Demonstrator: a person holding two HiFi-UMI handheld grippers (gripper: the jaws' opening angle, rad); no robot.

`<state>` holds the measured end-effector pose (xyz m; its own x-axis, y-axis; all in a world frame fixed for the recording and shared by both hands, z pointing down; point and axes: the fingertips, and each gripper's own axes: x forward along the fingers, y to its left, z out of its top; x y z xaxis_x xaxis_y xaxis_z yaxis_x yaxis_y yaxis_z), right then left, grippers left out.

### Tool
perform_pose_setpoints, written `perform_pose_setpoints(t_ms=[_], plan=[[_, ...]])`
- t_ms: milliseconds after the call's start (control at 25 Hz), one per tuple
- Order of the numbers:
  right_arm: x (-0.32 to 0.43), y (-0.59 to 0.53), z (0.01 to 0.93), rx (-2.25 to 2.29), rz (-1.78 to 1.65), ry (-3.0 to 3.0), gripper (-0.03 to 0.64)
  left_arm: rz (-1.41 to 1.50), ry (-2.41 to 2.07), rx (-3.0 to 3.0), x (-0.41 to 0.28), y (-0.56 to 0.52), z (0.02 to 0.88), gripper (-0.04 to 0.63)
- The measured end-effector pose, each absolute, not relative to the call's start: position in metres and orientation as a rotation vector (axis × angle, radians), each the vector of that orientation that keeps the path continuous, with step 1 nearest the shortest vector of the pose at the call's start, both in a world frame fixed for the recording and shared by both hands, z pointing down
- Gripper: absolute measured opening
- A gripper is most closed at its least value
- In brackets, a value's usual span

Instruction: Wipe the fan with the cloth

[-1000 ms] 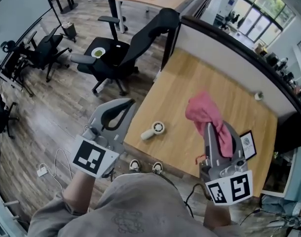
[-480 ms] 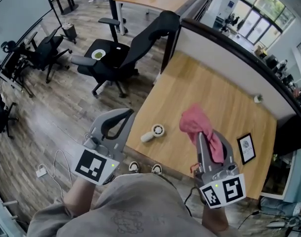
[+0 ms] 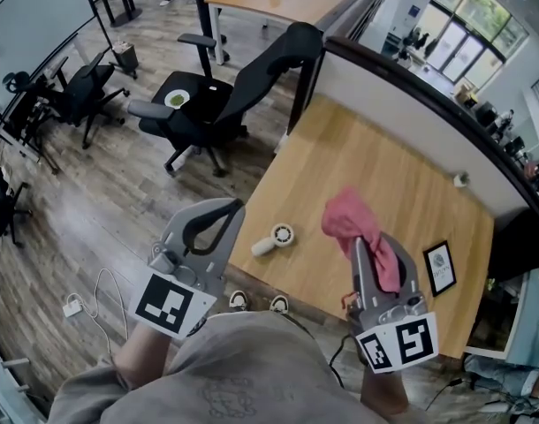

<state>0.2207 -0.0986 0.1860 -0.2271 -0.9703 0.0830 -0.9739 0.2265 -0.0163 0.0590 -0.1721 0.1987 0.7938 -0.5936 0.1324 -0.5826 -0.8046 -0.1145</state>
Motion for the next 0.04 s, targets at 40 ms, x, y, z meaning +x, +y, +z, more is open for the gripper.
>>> perform_pose_setpoints(t_ms=[40], plan=[[0.2209,-0.099,0.1856,1.916,0.101,-2.417,0.08,-0.25,0.955,-2.91,0.0592,-0.1723,0.1978,0.002]])
